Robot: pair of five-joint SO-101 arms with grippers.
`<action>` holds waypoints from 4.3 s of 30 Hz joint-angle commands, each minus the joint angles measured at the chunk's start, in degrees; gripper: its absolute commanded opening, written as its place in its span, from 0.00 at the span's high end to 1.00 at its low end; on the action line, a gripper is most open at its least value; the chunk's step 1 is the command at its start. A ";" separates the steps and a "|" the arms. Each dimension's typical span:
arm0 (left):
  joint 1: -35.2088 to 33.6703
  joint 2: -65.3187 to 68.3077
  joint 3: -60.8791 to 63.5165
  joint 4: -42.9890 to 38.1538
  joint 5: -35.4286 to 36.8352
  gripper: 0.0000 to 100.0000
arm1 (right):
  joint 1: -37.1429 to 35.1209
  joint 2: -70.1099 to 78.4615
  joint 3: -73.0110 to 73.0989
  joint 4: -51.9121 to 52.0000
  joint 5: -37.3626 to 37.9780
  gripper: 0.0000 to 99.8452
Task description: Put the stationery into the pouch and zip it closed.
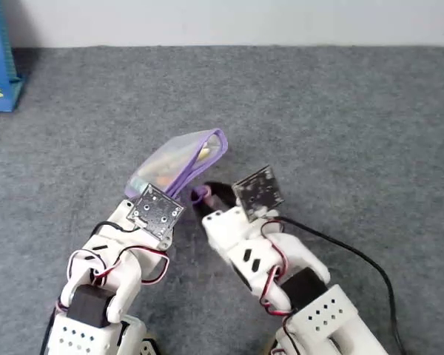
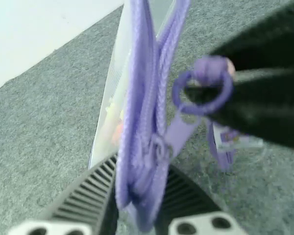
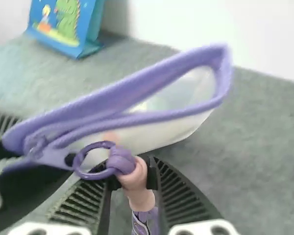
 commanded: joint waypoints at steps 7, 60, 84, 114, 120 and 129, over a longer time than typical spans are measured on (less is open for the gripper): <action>-0.79 -0.09 0.22 1.14 0.44 0.99 | 10.07 -1.19 -4.31 -4.70 -0.18 0.99; -0.70 -21.63 4.26 12.57 0.44 0.99 | 28.26 36.62 -37.80 -15.78 -3.43 0.99; -0.79 -21.63 4.00 12.22 0.62 0.99 | 29.05 40.04 -39.74 1.36 -3.43 0.79; -16.44 -21.71 -0.04 13.71 18.90 0.93 | 28.70 -0.57 -21.45 47.16 -7.03 0.99; -15.65 -21.71 4.53 13.36 19.69 0.93 | 27.74 -15.78 -6.15 40.75 -6.24 0.99; -10.20 -21.71 14.37 13.36 19.69 0.93 | 26.51 -37.93 14.24 37.93 -3.34 0.99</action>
